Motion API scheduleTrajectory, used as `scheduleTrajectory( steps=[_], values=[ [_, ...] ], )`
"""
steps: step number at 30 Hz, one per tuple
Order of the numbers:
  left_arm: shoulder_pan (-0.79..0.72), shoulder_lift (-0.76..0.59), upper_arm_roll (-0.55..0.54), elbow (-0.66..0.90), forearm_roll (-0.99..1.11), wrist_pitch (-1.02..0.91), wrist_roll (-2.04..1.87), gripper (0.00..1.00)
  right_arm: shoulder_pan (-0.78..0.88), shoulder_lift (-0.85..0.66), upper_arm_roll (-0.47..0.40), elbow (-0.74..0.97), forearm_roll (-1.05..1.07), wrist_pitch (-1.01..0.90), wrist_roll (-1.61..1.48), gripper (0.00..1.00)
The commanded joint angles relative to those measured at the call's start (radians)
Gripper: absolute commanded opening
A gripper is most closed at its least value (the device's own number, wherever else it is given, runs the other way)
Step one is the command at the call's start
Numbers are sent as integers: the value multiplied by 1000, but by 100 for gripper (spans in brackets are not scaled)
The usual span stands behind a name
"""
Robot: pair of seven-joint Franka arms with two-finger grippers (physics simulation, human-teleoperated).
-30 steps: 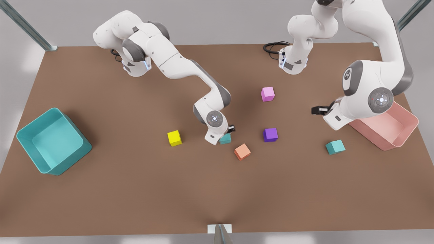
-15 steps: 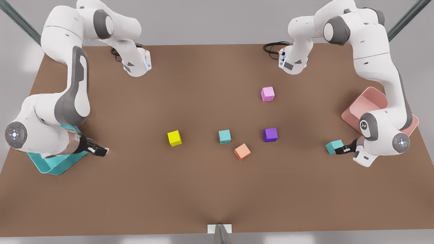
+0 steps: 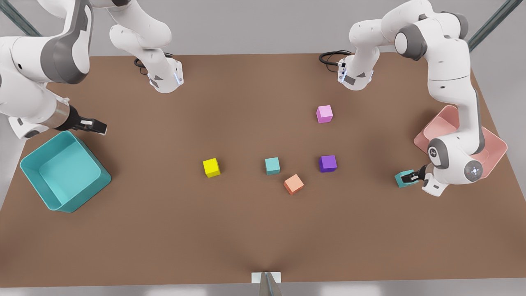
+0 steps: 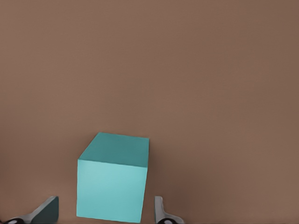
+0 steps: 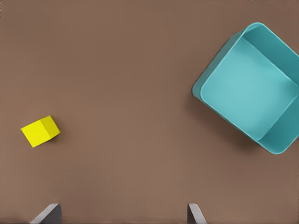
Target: Stack the two blue cubes on top of each other
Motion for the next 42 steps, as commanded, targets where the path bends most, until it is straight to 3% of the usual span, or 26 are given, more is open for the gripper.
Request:
scheduleTrajectory(
  steps=[1,8,10,11,15,19,21,23,24,26,31,37,42],
  values=[
    [0,14,0,-3,0,12,19,100,-1,3,0,-2,-4,-7,-246,100],
    [-3,63,-3,-1,-23,77,19,100,-1,14,-2,-1,-1,-13,-237,100],
    [-4,69,-3,-1,-23,77,17,67,-1,14,-2,1,-2,-24,-237,100],
    [-4,69,-3,-1,-23,77,17,56,-1,14,-2,1,-2,-24,-235,100],
    [-4,73,-17,3,-21,77,17,56,-1,15,-4,1,-1,-24,-232,100],
    [-35,-9,-87,9,-20,61,-53,56,-1,17,-4,2,-1,-26,-232,100],
    [-185,-115,-110,22,-19,-87,-187,56,-1,17,-4,2,-1,-26,-232,100],
    [-459,-115,-112,236,-16,-331,-431,56,1,17,-4,1,-1,-26,-232,100],
    [-619,-97,-112,255,-10,-331,-481,56,1,17,-4,1,-1,-26,-231,100],
    [-751,1,-138,364,-84,-331,-601,56,1,17,-4,1,-1,-26,-232,100],
    [-817,103,-183,416,-56,-295,-676,56,1,18,-4,1,-1,-26,-231,100],
    [-809,103,-189,358,-87,-71,-678,56,2,20,-4,1,1,-24,-231,100],
    [-782,113,-189,350,-67,-14,-678,56,10,63,-8,30,4,-15,-244,100]
  ],
)
